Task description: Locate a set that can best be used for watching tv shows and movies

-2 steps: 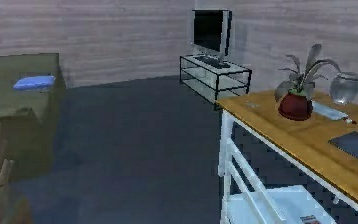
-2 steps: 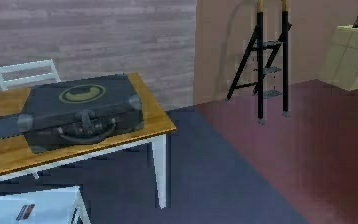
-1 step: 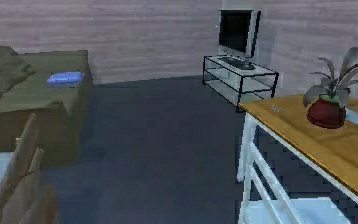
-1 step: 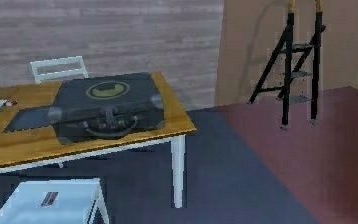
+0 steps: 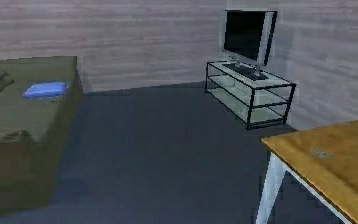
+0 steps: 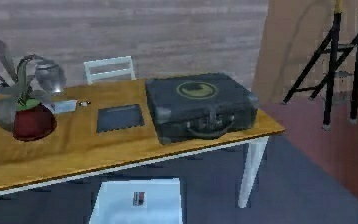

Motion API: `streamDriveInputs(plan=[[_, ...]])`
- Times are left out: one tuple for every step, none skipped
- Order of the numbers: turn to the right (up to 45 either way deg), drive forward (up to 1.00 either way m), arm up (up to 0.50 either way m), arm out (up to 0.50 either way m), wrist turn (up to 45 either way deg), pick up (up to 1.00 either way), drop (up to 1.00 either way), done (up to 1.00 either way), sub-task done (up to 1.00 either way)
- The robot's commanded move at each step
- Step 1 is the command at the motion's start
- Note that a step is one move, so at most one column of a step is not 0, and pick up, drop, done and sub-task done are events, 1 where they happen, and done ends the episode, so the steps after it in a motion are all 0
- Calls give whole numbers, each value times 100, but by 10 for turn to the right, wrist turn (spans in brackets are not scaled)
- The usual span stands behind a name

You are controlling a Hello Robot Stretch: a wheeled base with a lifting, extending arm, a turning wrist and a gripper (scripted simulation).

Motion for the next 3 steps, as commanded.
streamDriveInputs(plan=[[90, 0, 0, 0, 0, 0, 0, 0, 0], [0, 100, 0, 0, 0, 0, 0, 0, 0], [30, 0, 0, 0, 0, 0, 0, 0, 0]])
